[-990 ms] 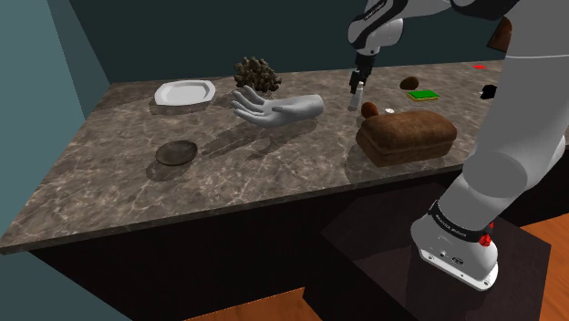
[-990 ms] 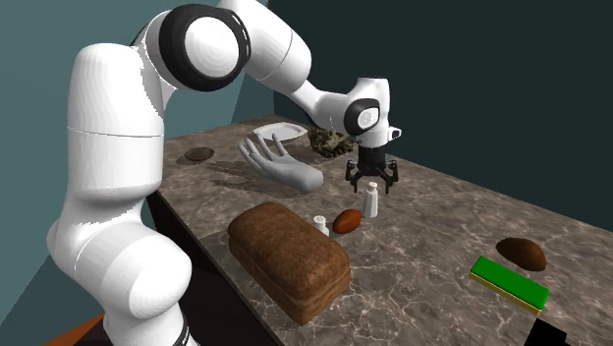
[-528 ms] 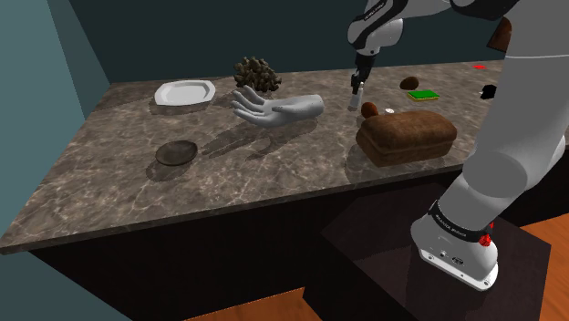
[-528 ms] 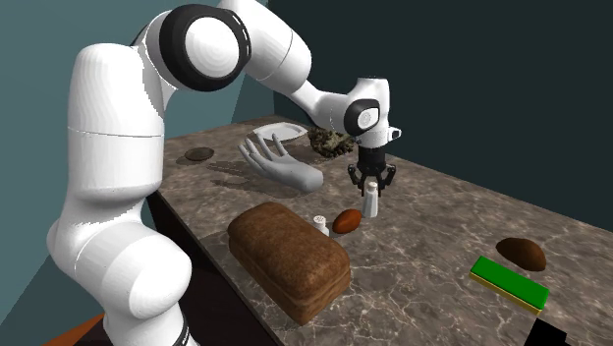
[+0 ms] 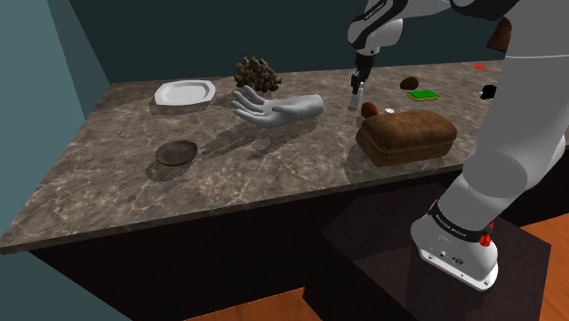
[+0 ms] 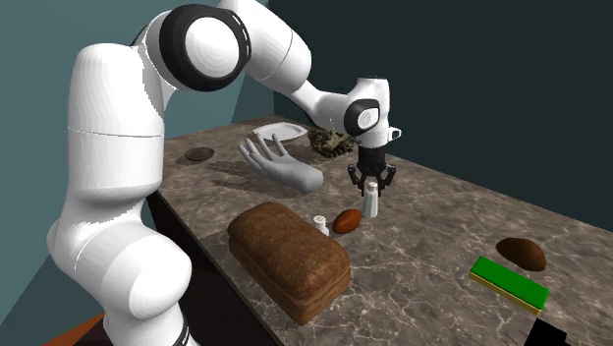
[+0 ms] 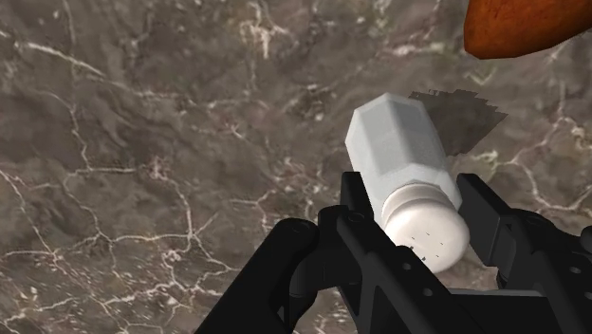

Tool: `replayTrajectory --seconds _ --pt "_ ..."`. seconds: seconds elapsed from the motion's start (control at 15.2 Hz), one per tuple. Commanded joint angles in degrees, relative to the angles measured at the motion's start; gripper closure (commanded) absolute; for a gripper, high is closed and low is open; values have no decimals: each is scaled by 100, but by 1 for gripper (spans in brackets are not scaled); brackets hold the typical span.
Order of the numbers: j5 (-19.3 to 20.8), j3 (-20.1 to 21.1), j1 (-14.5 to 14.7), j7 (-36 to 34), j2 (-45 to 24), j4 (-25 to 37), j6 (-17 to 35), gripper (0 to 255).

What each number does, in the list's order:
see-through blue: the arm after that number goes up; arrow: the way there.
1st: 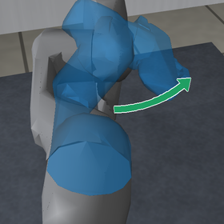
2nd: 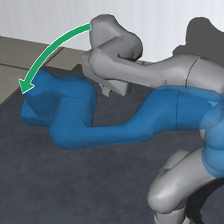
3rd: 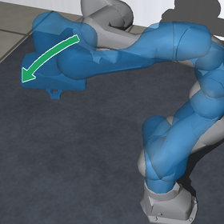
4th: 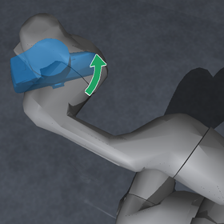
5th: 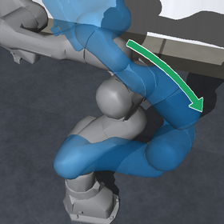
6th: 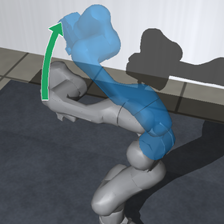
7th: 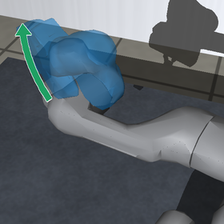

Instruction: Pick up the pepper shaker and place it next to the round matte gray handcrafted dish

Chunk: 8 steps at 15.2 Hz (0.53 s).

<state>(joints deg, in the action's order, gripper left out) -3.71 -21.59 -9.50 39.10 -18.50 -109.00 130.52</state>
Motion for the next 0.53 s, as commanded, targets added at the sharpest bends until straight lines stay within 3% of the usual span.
replayTrajectory --seconds 0.0,0.46 --pt "18 -8 6 -9 38 27 -65 255" --pt "131 -52 43 -60 287 260 -532 255"
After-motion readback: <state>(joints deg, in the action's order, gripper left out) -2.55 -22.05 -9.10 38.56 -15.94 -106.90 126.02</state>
